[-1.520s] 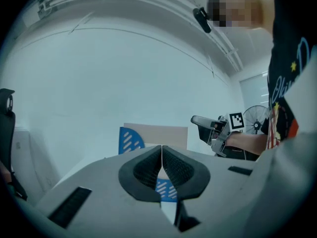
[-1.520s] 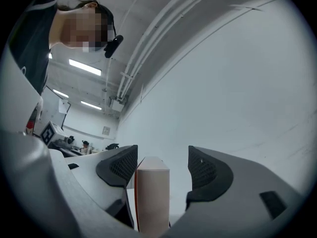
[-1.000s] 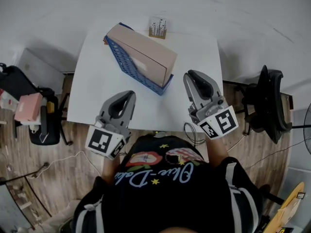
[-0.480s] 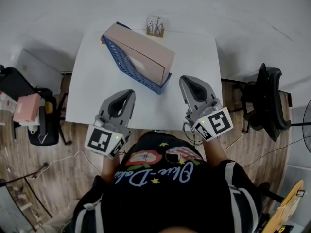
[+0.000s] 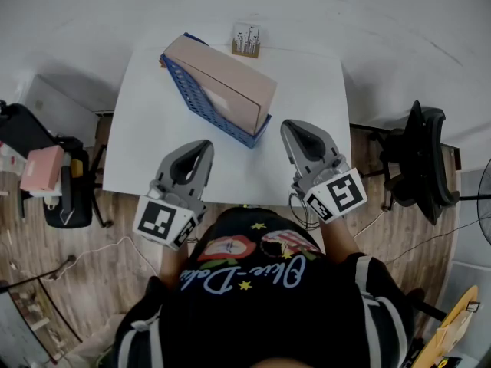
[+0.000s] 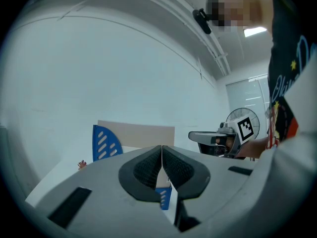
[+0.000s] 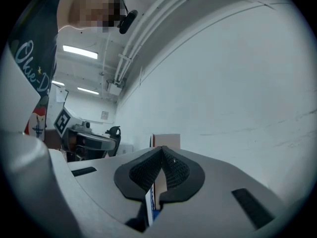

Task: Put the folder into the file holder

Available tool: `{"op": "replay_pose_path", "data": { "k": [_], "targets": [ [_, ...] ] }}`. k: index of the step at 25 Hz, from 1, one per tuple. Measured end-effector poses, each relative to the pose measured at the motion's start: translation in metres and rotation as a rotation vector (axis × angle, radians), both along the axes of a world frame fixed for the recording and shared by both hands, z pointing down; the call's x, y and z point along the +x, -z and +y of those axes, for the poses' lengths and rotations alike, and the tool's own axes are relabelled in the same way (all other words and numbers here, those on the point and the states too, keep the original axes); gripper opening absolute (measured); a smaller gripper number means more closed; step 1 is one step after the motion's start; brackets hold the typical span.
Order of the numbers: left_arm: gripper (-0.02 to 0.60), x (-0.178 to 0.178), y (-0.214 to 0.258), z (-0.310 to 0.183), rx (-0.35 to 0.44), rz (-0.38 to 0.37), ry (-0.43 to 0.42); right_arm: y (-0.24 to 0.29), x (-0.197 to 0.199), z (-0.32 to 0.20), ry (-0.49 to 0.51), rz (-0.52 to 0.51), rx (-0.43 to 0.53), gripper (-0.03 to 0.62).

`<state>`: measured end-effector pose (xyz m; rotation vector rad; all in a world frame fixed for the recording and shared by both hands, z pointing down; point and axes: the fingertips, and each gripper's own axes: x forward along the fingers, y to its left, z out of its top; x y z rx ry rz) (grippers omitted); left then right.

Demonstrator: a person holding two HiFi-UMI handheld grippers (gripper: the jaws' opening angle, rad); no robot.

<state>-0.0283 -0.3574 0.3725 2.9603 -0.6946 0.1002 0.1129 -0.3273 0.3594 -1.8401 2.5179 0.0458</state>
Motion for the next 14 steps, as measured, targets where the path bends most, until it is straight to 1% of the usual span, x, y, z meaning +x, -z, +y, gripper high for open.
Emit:
{"op": "replay_pose_path", "data": {
  "k": [14],
  "targets": [
    [0.005, 0.0003, 0.0004, -0.0002, -0.002, -0.01, 0.006, -0.0005, 0.0012, -0.0016, 0.008, 0.007, -0.006, -0.001]
  ]
}}
